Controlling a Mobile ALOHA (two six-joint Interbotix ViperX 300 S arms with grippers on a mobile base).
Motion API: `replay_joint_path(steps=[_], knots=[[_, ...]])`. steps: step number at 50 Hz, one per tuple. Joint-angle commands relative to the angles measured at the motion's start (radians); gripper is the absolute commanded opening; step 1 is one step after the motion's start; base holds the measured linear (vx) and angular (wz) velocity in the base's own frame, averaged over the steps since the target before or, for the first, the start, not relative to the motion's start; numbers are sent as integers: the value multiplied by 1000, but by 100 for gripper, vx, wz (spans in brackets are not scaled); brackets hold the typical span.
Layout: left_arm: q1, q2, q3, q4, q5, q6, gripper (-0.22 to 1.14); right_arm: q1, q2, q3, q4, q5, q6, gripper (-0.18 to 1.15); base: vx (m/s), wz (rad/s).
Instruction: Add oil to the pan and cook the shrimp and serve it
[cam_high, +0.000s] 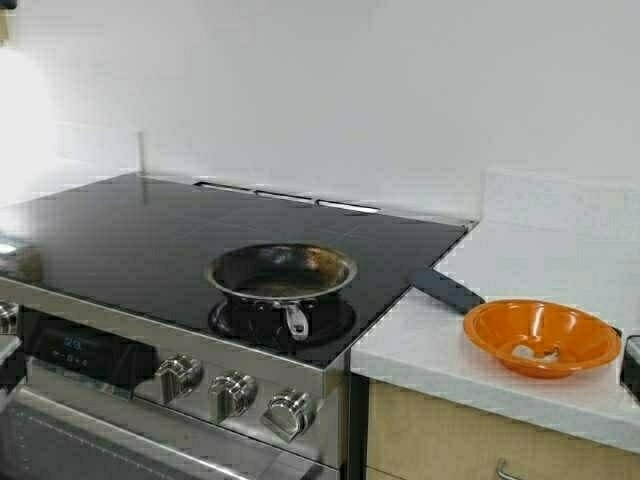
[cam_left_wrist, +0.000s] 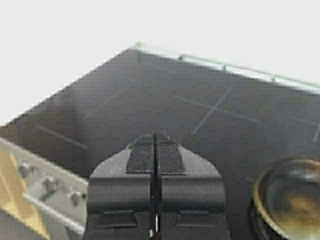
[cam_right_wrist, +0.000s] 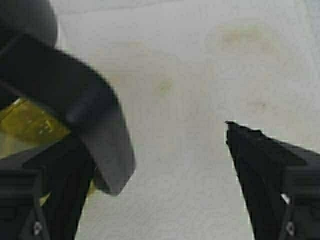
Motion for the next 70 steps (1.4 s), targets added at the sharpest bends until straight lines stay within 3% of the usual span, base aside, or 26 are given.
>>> replay_joint_path(steps=[1, 17, 45, 51, 61, 63, 70], knots=[[0, 3, -9, 2, -3, -8, 3, 20, -66, 11, -6, 18, 0, 104, 0, 0], [2, 3, -14, 0, -3, -14, 3, 40, -138, 44, -12, 233, -3, 103, 0, 0], [0, 3, -20, -5, -5, -18, 3, 83, -442, 272, -9, 282, -9, 100, 0, 0], [0, 3, -18, -5, -3, -51, 3, 106, -523, 296, -8, 328, -5, 81, 0, 0], [0, 5, -21, -5, -3, -91, 3, 195, -678, 341, -6, 388, -8, 4, 0, 0], [2, 3, -25, -5, -3, -91, 3, 218, -709, 351, -6, 388, -6, -4, 0, 0], [2, 3, -34, -3, -3, -89, 3, 331, -836, 393, -15, 387, -17, 8, 0, 0]])
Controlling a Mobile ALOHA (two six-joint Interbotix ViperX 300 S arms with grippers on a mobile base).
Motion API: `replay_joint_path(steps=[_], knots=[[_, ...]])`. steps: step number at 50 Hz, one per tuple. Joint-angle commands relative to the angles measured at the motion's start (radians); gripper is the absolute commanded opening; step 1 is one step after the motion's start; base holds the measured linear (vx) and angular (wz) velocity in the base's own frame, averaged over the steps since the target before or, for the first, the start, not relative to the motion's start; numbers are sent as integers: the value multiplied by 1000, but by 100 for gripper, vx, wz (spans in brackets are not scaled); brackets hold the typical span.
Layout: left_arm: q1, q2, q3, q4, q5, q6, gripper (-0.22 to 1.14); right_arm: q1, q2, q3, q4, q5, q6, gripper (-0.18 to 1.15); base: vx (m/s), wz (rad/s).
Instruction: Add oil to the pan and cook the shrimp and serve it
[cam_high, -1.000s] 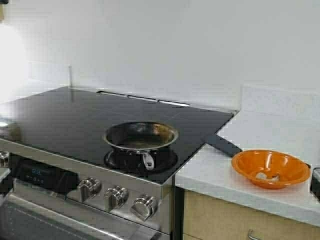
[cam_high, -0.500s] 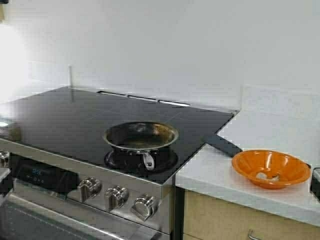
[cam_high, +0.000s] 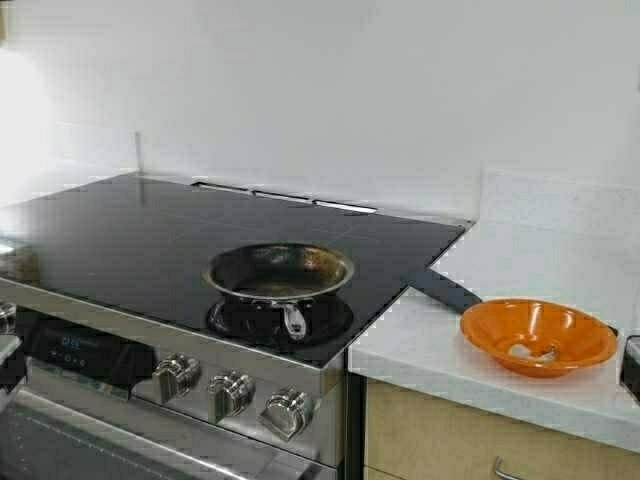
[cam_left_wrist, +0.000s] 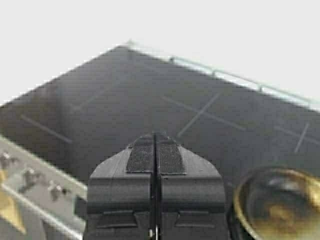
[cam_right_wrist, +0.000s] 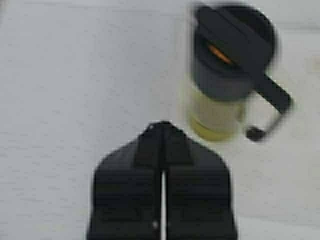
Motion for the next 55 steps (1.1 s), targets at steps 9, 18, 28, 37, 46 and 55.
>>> replay_joint_path(steps=[9, 18, 28, 37, 46, 55], knots=[[0, 2, -34, 0, -3, -2, 3, 247, -333, 107, -20, -52, -31, 8, 0, 0], [2, -9, -37, 0, -3, -6, 3, 388, -502, 164, -34, -6, -41, 8, 0, 0], [2, -17, -35, 0, -3, -6, 3, 529, -577, 167, -123, 184, -71, 8, 0, 0], [2, -18, -34, -2, -3, -6, 3, 663, -571, 222, -141, 264, -72, 8, 0, -1], [2, -18, -32, 0, -3, -6, 3, 762, -523, 318, -166, 265, -64, 8, 0, 0], [2, -18, -32, 0, -3, -6, 3, 854, -445, 316, -224, 399, -25, 8, 0, 0]])
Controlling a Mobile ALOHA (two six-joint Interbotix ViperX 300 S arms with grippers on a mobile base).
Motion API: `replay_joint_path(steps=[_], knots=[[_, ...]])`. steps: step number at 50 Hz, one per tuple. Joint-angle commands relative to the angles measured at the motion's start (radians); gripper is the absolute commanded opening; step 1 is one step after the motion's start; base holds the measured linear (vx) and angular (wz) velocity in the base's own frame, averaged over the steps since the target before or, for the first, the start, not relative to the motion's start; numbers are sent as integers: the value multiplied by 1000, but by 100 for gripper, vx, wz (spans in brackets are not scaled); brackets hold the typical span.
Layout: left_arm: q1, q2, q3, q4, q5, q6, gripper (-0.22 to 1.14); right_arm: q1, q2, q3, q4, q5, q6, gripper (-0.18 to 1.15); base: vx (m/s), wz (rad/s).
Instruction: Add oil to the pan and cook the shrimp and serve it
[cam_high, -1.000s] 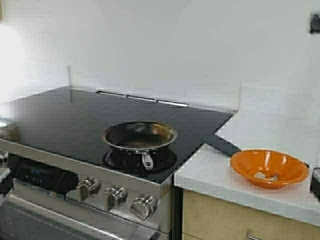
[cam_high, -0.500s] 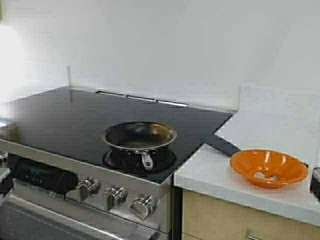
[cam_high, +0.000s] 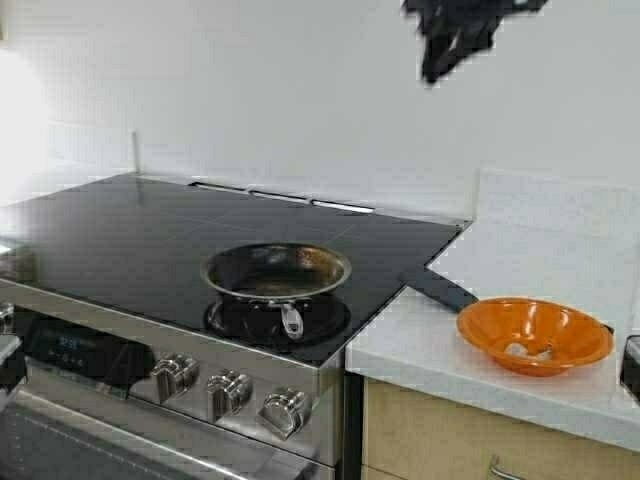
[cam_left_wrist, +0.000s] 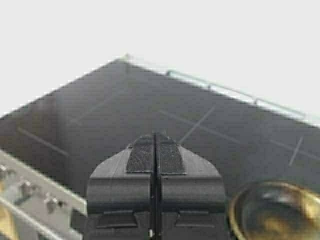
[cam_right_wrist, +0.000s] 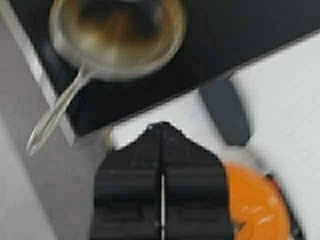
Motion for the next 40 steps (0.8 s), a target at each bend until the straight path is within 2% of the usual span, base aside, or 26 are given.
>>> replay_joint_path(steps=[1, 11, 17, 22, 26, 32, 40], knots=[[2, 5, -20, -2, -5, 0, 3, 64, 46, -21, -63, 94, 41, 8, 0, 0], [0, 5, -20, 0, -5, 0, 3, 178, 130, -17, -321, 156, 278, 8, 0, 0], [2, 5, -18, 0, -5, -2, 3, 272, 193, -17, -577, 268, 558, 8, 0, 0], [2, 5, -20, -2, -5, -2, 3, 379, 264, -6, -854, 448, 816, 8, 0, 0], [2, 5, -18, 0, -5, -3, 3, 466, 327, 2, -1008, 581, 1003, 8, 0, 0], [2, 5, -20, -2, -5, -6, 3, 535, 410, 6, -1037, 630, 1140, 8, 0, 0], [2, 5, -18, -2, -5, -8, 3, 555, 565, -6, -976, 632, 1170, 12, 0, 0]])
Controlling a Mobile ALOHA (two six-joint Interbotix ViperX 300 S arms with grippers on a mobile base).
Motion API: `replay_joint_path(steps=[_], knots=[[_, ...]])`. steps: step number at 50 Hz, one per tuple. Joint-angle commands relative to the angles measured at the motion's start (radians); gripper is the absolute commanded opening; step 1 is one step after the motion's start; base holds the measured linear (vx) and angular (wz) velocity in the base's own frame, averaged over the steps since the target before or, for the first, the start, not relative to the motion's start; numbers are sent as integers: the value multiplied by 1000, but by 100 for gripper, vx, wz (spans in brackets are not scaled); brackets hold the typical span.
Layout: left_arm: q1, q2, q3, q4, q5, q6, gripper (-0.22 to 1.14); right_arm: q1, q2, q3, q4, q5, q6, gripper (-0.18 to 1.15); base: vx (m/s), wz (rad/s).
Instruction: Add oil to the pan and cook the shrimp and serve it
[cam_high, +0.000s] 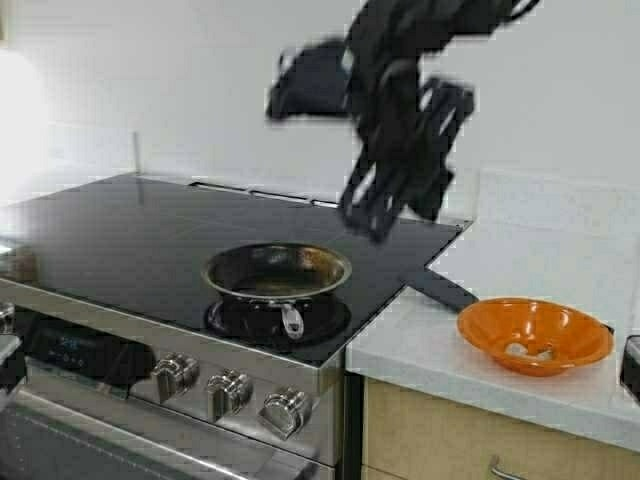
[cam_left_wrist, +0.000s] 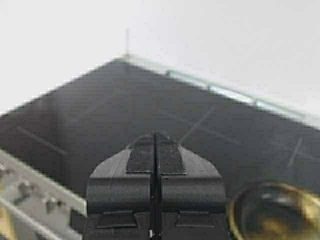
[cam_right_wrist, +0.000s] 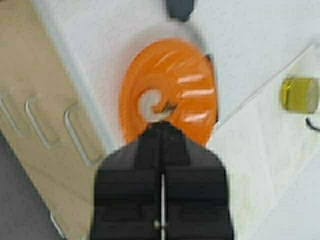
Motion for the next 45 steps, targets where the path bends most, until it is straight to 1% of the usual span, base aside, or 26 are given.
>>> replay_joint_path(steps=[1, 2, 4, 10, 12, 14, 16, 24, 30, 38, 45], knots=[[3, 5, -18, -2, -5, 2, 3, 6, 104, -20, 43, 12, 15, 15, 0, 0], [3, 5, -18, -2, -5, 2, 3, 6, 126, -20, 49, 12, 20, 18, 0, 0], [3, 5, -18, -2, -5, 2, 3, 8, 179, -23, 55, 12, 31, 29, 0, 0], [2, 5, -18, 0, -5, 2, 3, 37, 272, -26, 55, 11, 91, 69, 0, 0], [3, 3, -18, -2, -5, 2, 3, 57, 282, -31, 51, 14, 117, 81, 0, 0], [2, 3, -18, -2, -5, 2, 3, 71, 287, -38, 40, 14, 146, 90, 0, 0], [2, 5, -18, 0, -5, 2, 3, 78, 287, -41, 35, 17, 170, 96, 0, 0], [2, 5, -18, 0, -5, 2, 3, 84, 298, -41, 23, 57, 225, 96, 0, 0], [2, 5, -18, 0, -5, 2, 3, 84, 324, -40, -35, 112, 242, 96, 0, 0], [3, 5, -17, -2, -5, 2, 3, 78, 403, -48, -112, 193, 287, 95, 0, 0], [3, 3, -17, -2, -5, 0, 3, 38, 485, -48, -130, 195, 367, 95, 0, 0]])
